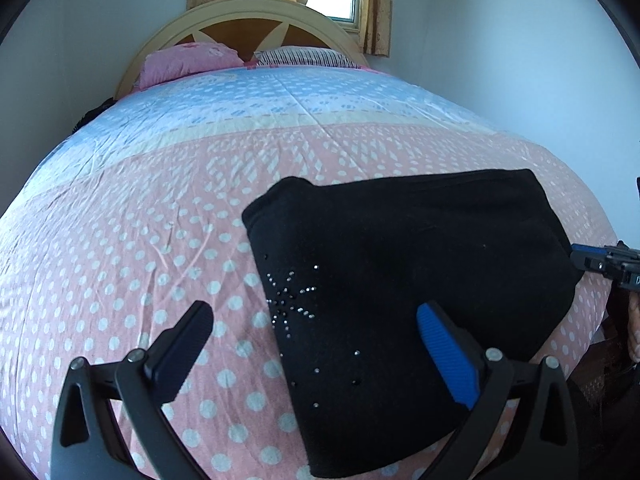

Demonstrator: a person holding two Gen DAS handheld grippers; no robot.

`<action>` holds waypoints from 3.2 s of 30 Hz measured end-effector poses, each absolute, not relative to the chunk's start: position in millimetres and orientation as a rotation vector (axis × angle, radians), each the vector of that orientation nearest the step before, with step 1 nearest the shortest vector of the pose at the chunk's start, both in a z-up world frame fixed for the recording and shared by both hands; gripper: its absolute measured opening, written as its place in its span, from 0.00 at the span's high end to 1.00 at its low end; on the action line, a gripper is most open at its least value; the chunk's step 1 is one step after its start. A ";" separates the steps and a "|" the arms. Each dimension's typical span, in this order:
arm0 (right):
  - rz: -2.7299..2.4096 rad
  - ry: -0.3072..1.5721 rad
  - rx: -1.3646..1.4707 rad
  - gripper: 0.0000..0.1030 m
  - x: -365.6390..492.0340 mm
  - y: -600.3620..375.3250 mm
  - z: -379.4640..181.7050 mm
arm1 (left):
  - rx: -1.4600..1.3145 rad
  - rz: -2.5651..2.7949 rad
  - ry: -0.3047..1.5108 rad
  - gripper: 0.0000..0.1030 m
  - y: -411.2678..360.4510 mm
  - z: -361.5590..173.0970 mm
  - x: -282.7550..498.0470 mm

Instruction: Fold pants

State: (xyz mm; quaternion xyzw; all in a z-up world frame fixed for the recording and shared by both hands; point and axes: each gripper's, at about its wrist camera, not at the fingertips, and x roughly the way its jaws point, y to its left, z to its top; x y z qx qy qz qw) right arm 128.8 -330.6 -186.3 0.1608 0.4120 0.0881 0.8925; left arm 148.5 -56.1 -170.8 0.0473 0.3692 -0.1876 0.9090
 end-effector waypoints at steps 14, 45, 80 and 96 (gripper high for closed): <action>0.334 0.680 0.153 0.50 183.5 -250.7 -96.6 | 0.070 -0.348 0.734 0.00 -36.2 -157.8 143.7; 0.571 0.848 0.081 0.45 222.7 -183.1 -126.6 | -0.004 -0.347 0.729 0.00 -18.6 -171.5 123.7; 0.279 0.797 0.492 0.53 168.7 -342.4 -201.2 | -0.058 -0.409 0.842 0.00 -48.6 -179.8 186.1; 0.320 0.722 0.446 0.75 151.3 -320.6 -174.0 | -0.047 -0.529 0.796 0.60 -56.0 -174.1 179.4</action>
